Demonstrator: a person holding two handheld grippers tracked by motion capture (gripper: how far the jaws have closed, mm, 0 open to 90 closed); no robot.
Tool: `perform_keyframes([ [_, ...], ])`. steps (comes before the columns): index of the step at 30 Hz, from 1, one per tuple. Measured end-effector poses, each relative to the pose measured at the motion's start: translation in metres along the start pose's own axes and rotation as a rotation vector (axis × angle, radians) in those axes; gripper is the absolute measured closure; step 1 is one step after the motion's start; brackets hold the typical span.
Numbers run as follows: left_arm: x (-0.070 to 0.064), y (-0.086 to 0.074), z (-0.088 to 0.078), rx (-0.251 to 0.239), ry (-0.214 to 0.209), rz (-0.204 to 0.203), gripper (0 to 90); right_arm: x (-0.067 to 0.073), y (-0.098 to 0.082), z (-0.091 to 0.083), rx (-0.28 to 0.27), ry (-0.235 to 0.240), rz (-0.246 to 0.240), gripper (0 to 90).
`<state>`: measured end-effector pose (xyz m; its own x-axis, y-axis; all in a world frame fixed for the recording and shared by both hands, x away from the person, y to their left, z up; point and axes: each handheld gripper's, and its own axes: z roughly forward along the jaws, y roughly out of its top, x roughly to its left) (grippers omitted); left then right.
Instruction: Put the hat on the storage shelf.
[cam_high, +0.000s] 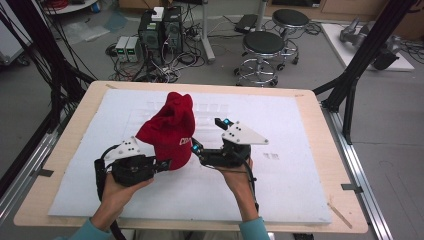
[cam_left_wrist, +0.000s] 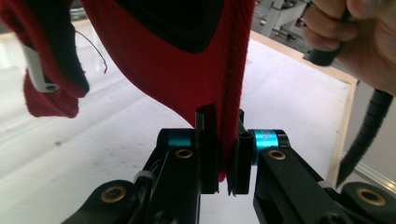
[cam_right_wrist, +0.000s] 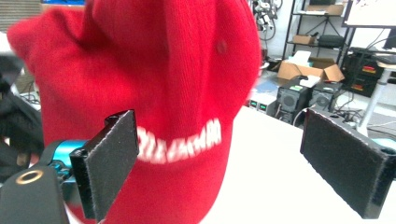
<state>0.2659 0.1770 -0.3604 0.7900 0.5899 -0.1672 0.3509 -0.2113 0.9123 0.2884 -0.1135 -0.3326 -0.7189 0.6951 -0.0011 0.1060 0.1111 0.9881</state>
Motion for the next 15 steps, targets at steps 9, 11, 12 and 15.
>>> perform_keyframes([
  [9,0.023,0.03,-0.008,-0.024,0.124,0.045,85.1,-0.008,-0.008,-0.022,0.026,-0.038,-0.017,10.5],
  [11,0.03,0.037,-0.008,-0.026,0.154,0.048,85.1,-0.011,-0.011,-0.03,0.034,-0.051,-0.011,10.5],
  [12,0.033,0.04,-0.008,-0.028,0.169,0.054,85.1,-0.014,-0.013,-0.035,0.033,-0.065,-0.015,10.5],
  [15,0.043,0.048,-0.004,-0.027,0.207,0.064,85.1,-0.021,-0.021,-0.048,0.039,-0.092,0.002,10.5],
])
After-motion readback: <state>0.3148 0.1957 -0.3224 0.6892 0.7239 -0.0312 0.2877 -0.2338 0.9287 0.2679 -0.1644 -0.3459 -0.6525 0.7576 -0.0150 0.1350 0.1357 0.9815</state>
